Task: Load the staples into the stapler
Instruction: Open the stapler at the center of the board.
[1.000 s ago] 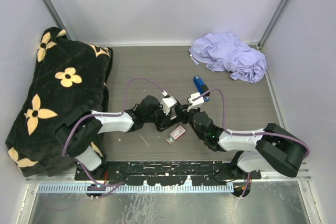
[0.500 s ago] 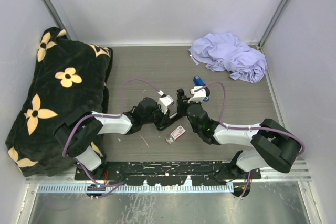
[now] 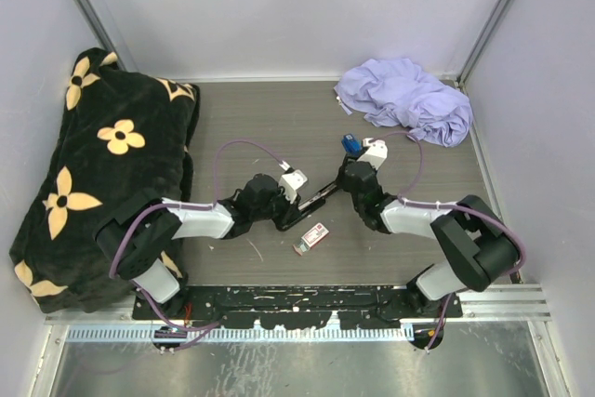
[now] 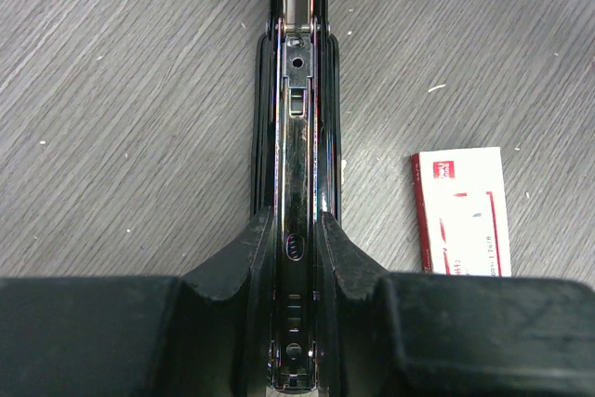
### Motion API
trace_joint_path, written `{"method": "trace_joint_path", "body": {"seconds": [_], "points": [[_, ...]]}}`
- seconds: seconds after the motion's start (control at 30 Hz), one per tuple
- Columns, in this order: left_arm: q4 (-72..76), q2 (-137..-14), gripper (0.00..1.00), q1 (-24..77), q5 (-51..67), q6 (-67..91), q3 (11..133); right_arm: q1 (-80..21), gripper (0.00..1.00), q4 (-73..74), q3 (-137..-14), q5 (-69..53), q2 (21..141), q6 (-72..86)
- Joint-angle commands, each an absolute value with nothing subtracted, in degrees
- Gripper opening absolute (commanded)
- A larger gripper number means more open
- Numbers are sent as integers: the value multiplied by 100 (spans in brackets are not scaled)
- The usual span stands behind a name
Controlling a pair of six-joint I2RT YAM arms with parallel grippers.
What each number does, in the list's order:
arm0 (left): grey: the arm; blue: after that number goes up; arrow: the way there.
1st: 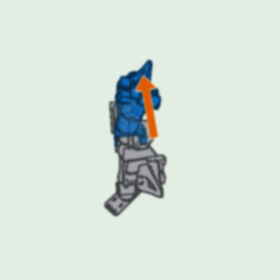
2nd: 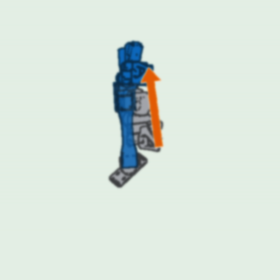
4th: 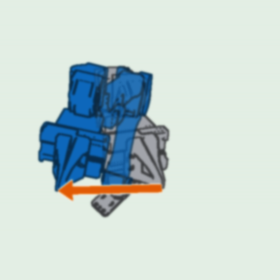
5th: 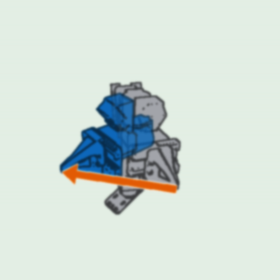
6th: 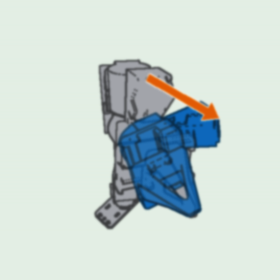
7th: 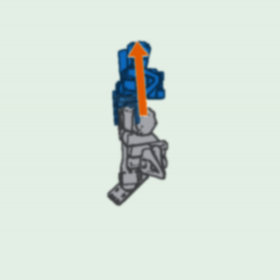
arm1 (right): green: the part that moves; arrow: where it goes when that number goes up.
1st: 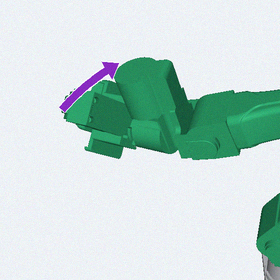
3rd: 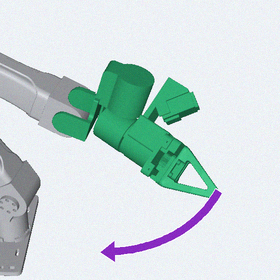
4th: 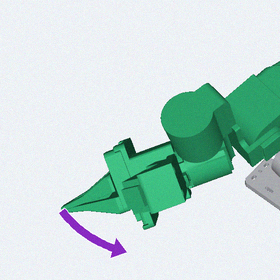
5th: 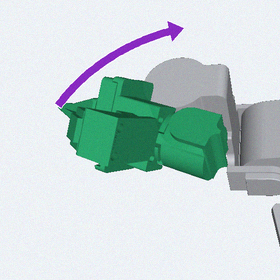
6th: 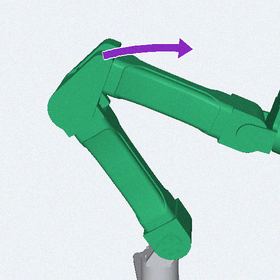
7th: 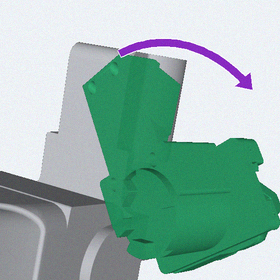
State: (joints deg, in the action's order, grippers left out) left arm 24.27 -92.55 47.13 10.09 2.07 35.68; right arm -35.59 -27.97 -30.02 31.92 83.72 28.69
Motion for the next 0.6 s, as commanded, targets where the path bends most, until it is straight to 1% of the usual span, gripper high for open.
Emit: {"method": "trace_joint_path", "body": {"seconds": [0.0,0.1,0.23,0.37,0.47,0.57], "points": [[1823,-9185,9,4773,1025,7,3538,-3000,54,-2771,-3232,2228,8627,3491],[1656,-9147,9,4772,926,-4,3592,-2681,53,-2608,-3320,1575,8870,3682],[1478,-9058,9,4779,797,42,3635,-2540,54,-2588,-3334,974,8961,3713],[1187,-9061,8,4774,300,154,3752,-2515,56,-2464,-3405,556,8690,3556],[1112,-9053,7,4767,-265,206,3727,-2512,58,-2110,-3595,328,8355,3368],[970,-9052,6,4732,-580,361,3736,-2507,61,-1639,-3849,278,7991,3146]]}}
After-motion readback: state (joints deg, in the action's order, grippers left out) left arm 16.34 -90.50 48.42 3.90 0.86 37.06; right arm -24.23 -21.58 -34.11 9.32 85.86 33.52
